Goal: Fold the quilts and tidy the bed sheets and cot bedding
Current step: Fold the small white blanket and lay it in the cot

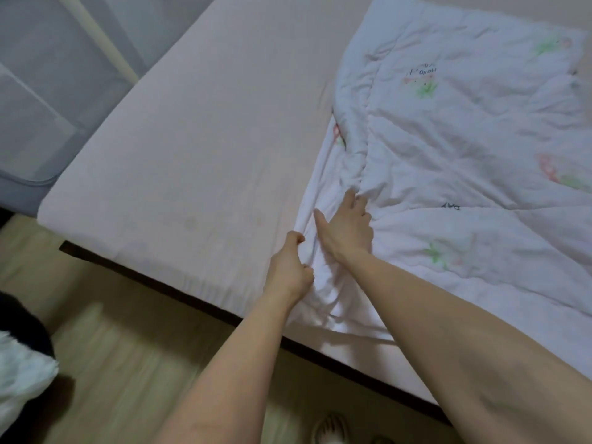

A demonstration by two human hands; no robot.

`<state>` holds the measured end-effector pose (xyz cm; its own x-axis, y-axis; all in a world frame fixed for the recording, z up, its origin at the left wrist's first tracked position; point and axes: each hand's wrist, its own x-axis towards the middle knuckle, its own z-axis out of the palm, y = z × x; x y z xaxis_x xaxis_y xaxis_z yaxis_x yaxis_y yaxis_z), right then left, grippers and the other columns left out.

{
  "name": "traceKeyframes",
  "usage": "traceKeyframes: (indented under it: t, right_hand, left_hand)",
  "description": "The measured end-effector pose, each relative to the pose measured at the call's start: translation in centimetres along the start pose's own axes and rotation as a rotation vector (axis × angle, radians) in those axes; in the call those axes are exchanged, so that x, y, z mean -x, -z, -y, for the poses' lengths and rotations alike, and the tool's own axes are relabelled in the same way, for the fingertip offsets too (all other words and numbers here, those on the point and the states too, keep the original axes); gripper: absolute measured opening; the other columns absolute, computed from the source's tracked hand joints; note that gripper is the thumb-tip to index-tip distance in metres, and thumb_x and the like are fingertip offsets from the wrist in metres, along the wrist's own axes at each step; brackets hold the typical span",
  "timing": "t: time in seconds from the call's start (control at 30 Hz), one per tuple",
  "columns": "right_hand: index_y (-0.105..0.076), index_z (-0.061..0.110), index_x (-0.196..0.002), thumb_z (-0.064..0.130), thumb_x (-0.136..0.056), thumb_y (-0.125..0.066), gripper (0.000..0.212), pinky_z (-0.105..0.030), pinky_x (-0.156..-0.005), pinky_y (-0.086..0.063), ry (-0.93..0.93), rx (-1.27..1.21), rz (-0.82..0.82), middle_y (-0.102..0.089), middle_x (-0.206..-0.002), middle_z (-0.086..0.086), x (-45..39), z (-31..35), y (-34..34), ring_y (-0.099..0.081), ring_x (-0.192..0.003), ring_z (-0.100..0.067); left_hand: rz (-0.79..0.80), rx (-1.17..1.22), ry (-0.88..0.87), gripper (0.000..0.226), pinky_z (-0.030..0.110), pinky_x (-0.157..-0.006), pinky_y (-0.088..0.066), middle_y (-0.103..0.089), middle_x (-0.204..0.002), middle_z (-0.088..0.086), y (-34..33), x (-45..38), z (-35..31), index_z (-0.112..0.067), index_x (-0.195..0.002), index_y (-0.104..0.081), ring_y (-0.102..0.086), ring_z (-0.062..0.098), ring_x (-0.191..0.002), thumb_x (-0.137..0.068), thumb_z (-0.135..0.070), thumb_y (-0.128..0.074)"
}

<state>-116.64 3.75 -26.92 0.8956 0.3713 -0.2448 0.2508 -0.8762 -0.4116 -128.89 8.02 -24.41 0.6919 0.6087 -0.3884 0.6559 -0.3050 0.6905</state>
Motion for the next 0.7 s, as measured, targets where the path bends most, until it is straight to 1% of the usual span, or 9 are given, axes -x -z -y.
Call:
traceKeyframes:
  t: [0.07, 0.13, 0.2, 0.3, 0.4, 0.53, 0.63, 0.67, 0.7]
  right_hand:
    - [-0.021, 0.008, -0.144, 0.045, -0.09, -0.055, 0.074, -0.044, -0.092, -0.043, 0.002, 0.055, 0.071, -0.034, -0.142, -0.017, -0.9, 0.2, 0.2, -0.044, -0.122, -0.037]
    - [-0.041, 0.004, -0.129, 0.023, -0.088, -0.06, 0.049, -0.039, -0.087, -0.046, -0.026, 0.091, 0.115, -0.05, -0.13, -0.016, -1.9, 0.1, 0.6, -0.053, -0.115, -0.034]
    - [-0.054, 0.002, -0.109, 0.011, -0.088, -0.055, 0.023, -0.036, -0.081, -0.046, -0.055, -0.026, 0.056, -0.06, -0.115, -0.015, -2.5, 0.3, 1.2, -0.059, -0.105, -0.033]
    - [-0.051, 0.004, -0.094, 0.012, -0.093, -0.049, 0.008, -0.028, -0.069, -0.033, 0.035, -0.405, -0.135, -0.058, -0.089, -0.01, -2.2, 0.5, 2.0, -0.054, -0.085, -0.029]
    - [-0.04, 0.011, -0.081, 0.018, -0.096, -0.047, 0.018, -0.029, -0.063, -0.028, 0.14, -0.663, -0.195, -0.042, -0.069, 0.001, 0.0, 1.0, 2.1, -0.041, -0.069, -0.019]
    - [-0.046, 0.003, -0.089, 0.018, -0.099, -0.045, 0.018, -0.037, -0.072, -0.034, 0.152, -0.504, -0.001, -0.05, -0.083, -0.011, 0.8, 1.6, 0.3, -0.047, -0.079, -0.024]
    - [-0.054, 0.003, -0.093, 0.011, -0.097, -0.044, 0.014, -0.034, -0.074, -0.035, 0.218, -0.513, 0.061, -0.057, -0.089, -0.01, 1.4, 1.5, -0.2, -0.053, -0.086, -0.028]
    - [-0.058, 0.003, -0.099, 0.01, -0.096, -0.045, 0.015, -0.031, -0.076, -0.036, 0.281, -0.428, 0.158, -0.061, -0.096, -0.01, 1.9, 0.9, -0.4, -0.056, -0.092, -0.027]
    - [-0.06, 0.005, -0.107, 0.012, -0.096, -0.047, 0.018, -0.03, -0.081, -0.037, 0.349, -0.306, 0.277, -0.063, -0.106, -0.01, 2.6, -0.1, -0.6, -0.057, -0.099, -0.027]
  left_hand:
    - [0.011, -0.018, -0.011, 0.038, 0.016, -0.06, -0.037, -0.055, -0.101, -0.002, 0.2, -0.1, 0.1, -0.017, -0.12, -0.049, -0.051, 0.013, -0.079, -0.084, -0.006, -0.055]
    - [-0.007, -0.06, -0.045, 0.009, 0.019, -0.05, -0.029, -0.057, -0.082, 0.0, 0.5, -0.2, 0.2, -0.014, -0.088, -0.053, -0.049, 0.017, -0.073, -0.083, -0.01, -0.058]
    - [-0.006, -0.046, -0.081, 0.022, 0.02, -0.047, -0.025, -0.049, -0.067, -0.003, 0.9, -0.4, 0.2, -0.016, -0.07, -0.044, -0.045, 0.017, -0.066, -0.083, -0.015, -0.062]
    - [0.044, 0.152, -0.169, 0.032, 0.019, -0.048, -0.025, -0.039, -0.059, -0.009, 2.1, 0.0, 0.2, -0.019, -0.064, -0.037, -0.036, 0.008, -0.056, -0.081, -0.019, -0.064]
    - [-0.037, 0.389, -0.134, 0.022, 0.014, -0.047, -0.028, -0.043, -0.057, -0.013, 3.8, 1.0, 1.9, -0.018, -0.063, -0.045, -0.039, 0.003, -0.053, -0.076, -0.021, -0.063]
    - [-0.213, 0.279, 0.158, 0.017, 0.023, -0.049, -0.035, -0.053, -0.061, -0.003, 4.0, 1.9, 5.6, -0.009, -0.068, -0.061, -0.048, 0.015, -0.06, -0.082, -0.017, -0.061]
    - [-0.165, 0.216, 0.32, 0.024, 0.026, -0.052, -0.042, -0.056, -0.059, -0.001, 3.4, 1.4, 6.7, -0.014, -0.061, -0.058, -0.056, 0.024, -0.064, -0.081, -0.025, -0.063]
    - [-0.165, 0.22, 0.391, 0.017, 0.029, -0.061, -0.05, -0.064, -0.071, 0.005, 3.0, 1.3, 6.9, -0.011, -0.072, -0.064, -0.062, 0.03, -0.073, -0.079, -0.027, -0.065]
    - [-0.187, 0.245, 0.478, 0.025, 0.036, -0.072, -0.056, -0.068, -0.09, 0.013, 2.6, 1.4, 7.1, -0.007, -0.092, -0.065, -0.065, 0.034, -0.087, -0.078, -0.026, -0.067]
